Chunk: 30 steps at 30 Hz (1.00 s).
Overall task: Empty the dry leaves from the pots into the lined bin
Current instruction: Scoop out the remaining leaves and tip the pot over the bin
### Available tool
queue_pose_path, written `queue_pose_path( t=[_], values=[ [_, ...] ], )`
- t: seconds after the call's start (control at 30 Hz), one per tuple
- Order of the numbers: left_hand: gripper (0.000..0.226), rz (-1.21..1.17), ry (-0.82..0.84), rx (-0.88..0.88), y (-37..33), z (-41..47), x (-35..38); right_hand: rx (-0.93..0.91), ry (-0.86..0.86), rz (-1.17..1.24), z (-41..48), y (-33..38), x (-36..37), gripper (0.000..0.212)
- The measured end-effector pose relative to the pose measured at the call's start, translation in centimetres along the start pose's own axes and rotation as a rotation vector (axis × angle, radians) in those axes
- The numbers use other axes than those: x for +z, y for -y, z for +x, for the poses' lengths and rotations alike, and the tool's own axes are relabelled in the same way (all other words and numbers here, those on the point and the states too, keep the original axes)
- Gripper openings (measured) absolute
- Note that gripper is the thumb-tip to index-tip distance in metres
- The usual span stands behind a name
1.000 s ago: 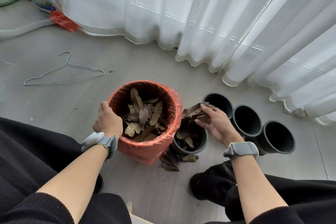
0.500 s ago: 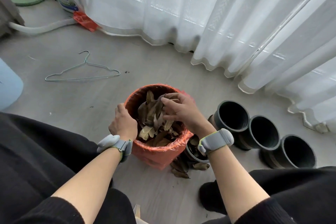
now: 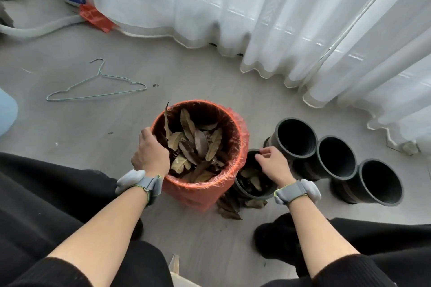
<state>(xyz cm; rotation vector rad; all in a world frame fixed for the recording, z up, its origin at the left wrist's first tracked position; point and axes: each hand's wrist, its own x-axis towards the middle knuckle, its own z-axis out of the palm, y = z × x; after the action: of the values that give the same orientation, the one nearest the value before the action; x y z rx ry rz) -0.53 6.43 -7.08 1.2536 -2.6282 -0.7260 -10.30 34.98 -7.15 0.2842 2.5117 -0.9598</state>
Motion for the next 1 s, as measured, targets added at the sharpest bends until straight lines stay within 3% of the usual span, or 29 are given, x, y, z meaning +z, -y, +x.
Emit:
queue_pose_path(
  t=[0.1, 0.17, 0.43, 0.77, 0.9, 1.0],
  values=[
    [0.021, 0.0, -0.002, 0.002, -0.1, 0.0, 0.2, 0.045, 0.175, -0.28, -0.3, -2.8, 2.7, 0.068],
    [0.022, 0.001, 0.0, 0.005, 0.0, 0.0, 0.3, 0.034, 0.19, -0.429, -0.3, -3.9, 4.7, 0.077],
    [0.022, 0.0, -0.031, 0.014, 0.3, 0.2, 0.5, -0.024, 0.214, -0.64, 2.5, -4.9, 7.5, 0.053],
    [0.022, 0.023, -0.028, 0.005, 0.6, 0.6, 0.6, -0.15, 0.106, -0.503, 1.6, -4.8, 6.5, 0.022],
    [0.024, 0.034, -0.016, -0.007, 0.5, 0.5, 0.5, -0.11, 0.06, -0.251, 0.9, -4.6, 4.6, 0.013],
    [0.024, 0.035, -0.004, -0.015, 0.3, 0.4, 0.3, -0.019, 0.132, 0.016, 0.2, -4.1, 2.6, 0.008]
  ],
)
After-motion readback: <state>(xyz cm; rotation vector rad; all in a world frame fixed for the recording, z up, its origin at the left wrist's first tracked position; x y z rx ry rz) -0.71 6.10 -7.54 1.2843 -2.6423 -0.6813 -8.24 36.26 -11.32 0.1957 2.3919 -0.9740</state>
